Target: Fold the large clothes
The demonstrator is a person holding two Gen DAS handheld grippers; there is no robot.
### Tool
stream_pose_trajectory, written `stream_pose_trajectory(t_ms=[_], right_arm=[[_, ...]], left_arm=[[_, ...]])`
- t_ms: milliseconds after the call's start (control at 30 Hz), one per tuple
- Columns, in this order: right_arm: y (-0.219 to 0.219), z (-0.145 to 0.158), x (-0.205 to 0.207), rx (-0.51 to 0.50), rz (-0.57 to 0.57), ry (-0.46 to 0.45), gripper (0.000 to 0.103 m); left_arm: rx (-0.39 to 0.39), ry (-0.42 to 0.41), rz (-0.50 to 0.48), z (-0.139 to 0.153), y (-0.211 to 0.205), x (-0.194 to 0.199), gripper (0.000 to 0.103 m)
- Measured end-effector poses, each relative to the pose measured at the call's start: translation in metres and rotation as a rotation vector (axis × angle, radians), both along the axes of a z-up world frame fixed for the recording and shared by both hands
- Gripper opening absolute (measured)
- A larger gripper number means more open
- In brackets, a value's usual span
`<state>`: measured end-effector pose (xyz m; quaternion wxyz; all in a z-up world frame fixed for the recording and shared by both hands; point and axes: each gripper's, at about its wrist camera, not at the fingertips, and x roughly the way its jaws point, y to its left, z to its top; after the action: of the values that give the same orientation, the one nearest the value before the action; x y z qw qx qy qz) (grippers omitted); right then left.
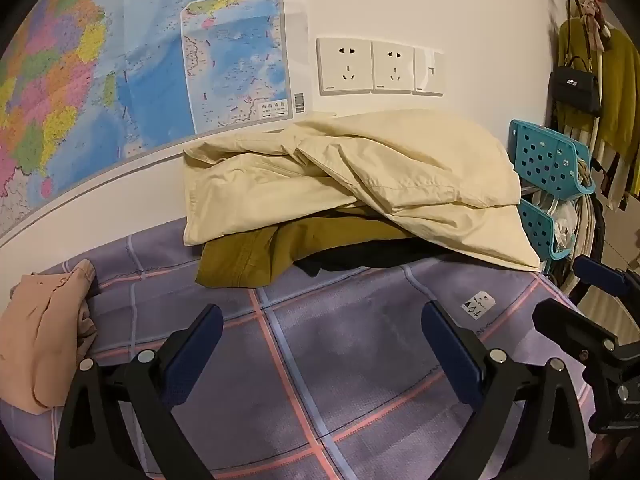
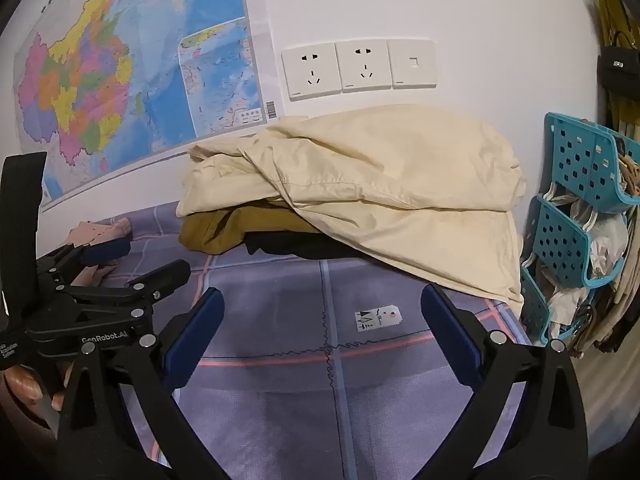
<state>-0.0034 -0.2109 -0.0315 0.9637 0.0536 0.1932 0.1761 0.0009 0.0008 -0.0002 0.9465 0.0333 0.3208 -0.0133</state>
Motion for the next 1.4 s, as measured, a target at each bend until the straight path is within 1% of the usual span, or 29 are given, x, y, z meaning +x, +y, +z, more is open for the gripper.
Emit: stream_pose_trajectory(t_ms=[233, 300, 433, 467, 933, 1400], right_arm=[[0.002, -0.001, 0.001, -0.013, 0.007, 0.007, 0.097], [0.001, -0.002, 0.002, -0.01, 0.011, 0.005, 0.097], [-0.001, -0.002, 0.006, -0.012, 0.011, 0.01, 0.097], [0.003, 0.001, 0.001, -0.021, 0.008, 0.004, 0.097], [0.006, 0.002, 0.001, -0.039, 0.011, 0.012, 0.097], [0.008, 0.002, 0.0, -0.039, 0.017, 0.007, 0.097]], left_arm=[[-0.005, 0.014, 0.008, -0.002, 0.005, 0.009, 0.096], [0.002, -0.005, 0.004, 0.0, 0.0, -0.003, 0.096], [0.005, -0.006, 0.003, -0.001, -0.003, -0.003, 0.096], [-0.007, -0.005, 0.006, 0.0, 0.002, -0.002, 0.096], [-0.02, -0.002, 0.005, -0.001, 0.004, -0.004, 0.096], [-0.024, 0.001, 0.002, -0.004, 0.003, -0.005, 0.096]])
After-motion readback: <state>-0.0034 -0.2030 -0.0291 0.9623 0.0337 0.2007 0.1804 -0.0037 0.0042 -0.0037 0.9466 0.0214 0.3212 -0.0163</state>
